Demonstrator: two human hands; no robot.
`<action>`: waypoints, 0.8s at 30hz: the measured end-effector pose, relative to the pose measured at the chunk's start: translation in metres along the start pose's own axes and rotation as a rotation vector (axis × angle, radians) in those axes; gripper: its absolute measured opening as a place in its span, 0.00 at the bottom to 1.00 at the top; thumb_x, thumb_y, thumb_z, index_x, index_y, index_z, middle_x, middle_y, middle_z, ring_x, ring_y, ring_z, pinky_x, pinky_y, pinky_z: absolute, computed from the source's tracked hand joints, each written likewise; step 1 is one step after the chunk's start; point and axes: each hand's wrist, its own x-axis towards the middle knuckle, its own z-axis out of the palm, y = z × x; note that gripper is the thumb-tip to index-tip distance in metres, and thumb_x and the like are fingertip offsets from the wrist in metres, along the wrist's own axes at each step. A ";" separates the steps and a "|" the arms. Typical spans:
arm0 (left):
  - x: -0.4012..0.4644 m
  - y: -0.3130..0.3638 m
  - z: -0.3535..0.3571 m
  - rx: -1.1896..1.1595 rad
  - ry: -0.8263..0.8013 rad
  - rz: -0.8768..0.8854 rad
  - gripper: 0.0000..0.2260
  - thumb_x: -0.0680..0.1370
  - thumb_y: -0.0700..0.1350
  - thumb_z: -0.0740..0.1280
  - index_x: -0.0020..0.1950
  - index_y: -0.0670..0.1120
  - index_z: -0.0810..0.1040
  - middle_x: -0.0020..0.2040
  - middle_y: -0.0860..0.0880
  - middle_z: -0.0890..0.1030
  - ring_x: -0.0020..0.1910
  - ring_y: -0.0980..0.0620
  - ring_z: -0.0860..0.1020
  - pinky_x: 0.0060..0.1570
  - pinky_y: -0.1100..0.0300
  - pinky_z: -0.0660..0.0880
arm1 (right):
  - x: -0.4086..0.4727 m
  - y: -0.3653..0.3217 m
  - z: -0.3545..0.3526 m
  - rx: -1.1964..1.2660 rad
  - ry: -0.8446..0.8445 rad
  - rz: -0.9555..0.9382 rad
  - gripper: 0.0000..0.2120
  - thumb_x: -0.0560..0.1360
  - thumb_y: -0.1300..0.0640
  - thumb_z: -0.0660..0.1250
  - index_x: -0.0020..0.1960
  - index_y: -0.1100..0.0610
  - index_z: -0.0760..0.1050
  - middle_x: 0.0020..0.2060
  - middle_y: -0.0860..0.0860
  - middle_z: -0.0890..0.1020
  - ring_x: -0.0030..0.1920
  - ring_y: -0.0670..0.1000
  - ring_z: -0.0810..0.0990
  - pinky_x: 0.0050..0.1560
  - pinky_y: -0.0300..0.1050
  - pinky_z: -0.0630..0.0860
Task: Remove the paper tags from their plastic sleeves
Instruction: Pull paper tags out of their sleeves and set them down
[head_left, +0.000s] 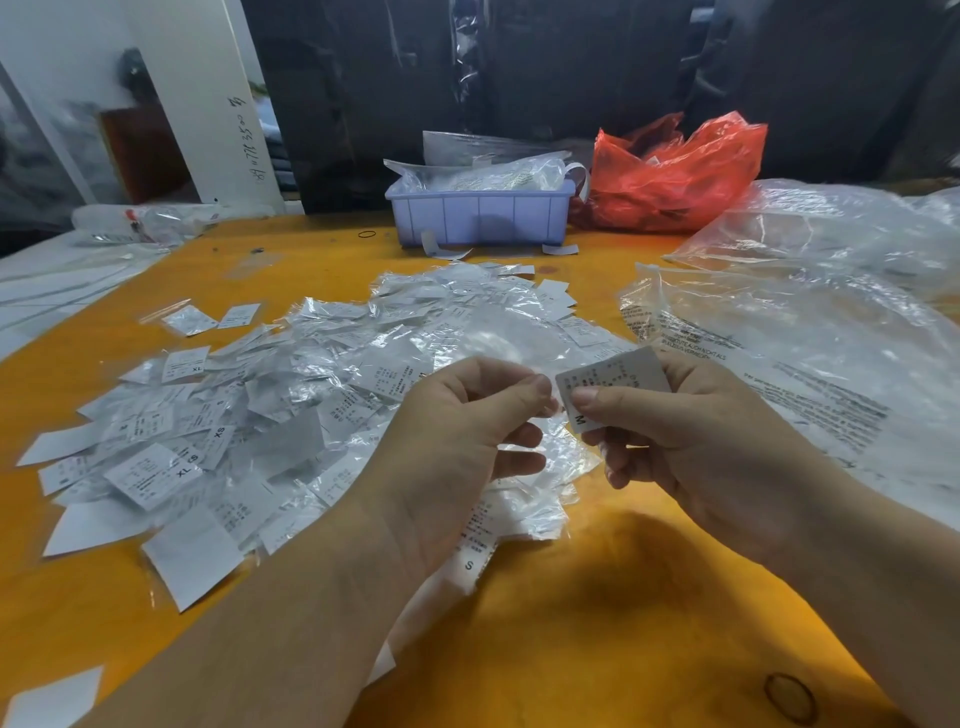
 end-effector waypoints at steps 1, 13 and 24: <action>0.000 0.000 0.000 0.003 -0.002 0.000 0.05 0.69 0.45 0.73 0.42 0.45 0.81 0.36 0.49 0.83 0.32 0.56 0.79 0.32 0.62 0.77 | 0.000 0.000 0.000 -0.002 0.009 -0.005 0.02 0.69 0.59 0.72 0.41 0.56 0.82 0.31 0.54 0.80 0.29 0.49 0.75 0.28 0.39 0.74; -0.001 0.001 0.000 0.018 -0.022 0.015 0.08 0.66 0.48 0.72 0.41 0.46 0.81 0.36 0.48 0.83 0.32 0.55 0.78 0.32 0.62 0.77 | 0.003 0.003 -0.002 -0.029 0.051 -0.008 0.09 0.68 0.55 0.72 0.45 0.58 0.81 0.30 0.51 0.79 0.29 0.47 0.76 0.28 0.39 0.74; -0.001 0.000 0.000 0.029 -0.056 0.002 0.04 0.68 0.49 0.72 0.35 0.50 0.83 0.36 0.48 0.83 0.31 0.56 0.79 0.31 0.62 0.77 | 0.003 0.003 -0.002 -0.011 0.041 -0.033 0.06 0.68 0.54 0.72 0.41 0.56 0.81 0.30 0.52 0.79 0.29 0.48 0.75 0.28 0.40 0.74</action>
